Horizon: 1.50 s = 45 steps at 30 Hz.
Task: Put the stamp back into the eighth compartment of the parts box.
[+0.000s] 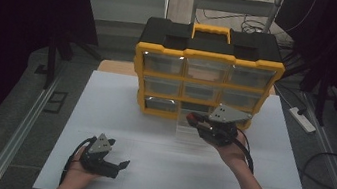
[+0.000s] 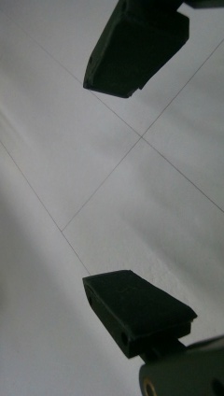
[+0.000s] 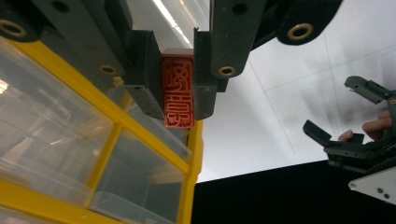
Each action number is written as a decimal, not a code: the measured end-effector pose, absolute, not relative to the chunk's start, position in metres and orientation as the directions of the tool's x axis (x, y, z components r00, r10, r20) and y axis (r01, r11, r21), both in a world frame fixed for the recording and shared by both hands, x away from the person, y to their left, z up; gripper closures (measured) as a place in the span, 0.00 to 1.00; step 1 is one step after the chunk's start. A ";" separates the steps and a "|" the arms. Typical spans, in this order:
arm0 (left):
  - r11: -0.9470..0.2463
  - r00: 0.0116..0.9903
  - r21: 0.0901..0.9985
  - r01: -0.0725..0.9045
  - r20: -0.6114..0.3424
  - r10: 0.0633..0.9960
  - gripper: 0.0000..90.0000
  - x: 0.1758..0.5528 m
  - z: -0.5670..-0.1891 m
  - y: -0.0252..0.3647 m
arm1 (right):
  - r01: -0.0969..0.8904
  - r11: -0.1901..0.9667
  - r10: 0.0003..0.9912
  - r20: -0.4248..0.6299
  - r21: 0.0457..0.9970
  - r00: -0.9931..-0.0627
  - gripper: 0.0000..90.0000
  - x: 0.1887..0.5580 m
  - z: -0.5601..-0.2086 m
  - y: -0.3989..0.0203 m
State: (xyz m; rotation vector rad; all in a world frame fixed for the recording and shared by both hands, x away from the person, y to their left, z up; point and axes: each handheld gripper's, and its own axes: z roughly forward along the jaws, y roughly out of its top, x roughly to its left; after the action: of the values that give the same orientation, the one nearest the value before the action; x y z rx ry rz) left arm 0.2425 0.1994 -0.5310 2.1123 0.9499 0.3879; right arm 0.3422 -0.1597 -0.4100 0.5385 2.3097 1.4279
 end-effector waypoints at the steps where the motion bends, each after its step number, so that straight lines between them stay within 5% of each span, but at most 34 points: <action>1: -0.423 0.675 0.755 0.501 -0.035 0.737 0.09 0.242 -0.531 0.199 | 0.125 0.413 0.502 -0.110 0.902 -0.858 0.84 0.342 -0.410 -0.160; 45: -0.428 0.677 0.752 0.501 -0.034 0.735 0.09 0.243 -0.531 0.199 | 0.253 0.439 0.622 -0.088 0.862 -0.778 0.81 0.385 -0.442 -0.187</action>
State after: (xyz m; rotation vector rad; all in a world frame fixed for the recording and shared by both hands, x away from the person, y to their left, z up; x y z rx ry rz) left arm 0.2425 0.1987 -0.5314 2.1180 0.9474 0.3867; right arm 0.3853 -0.1871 -0.4423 0.7414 2.3017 1.2807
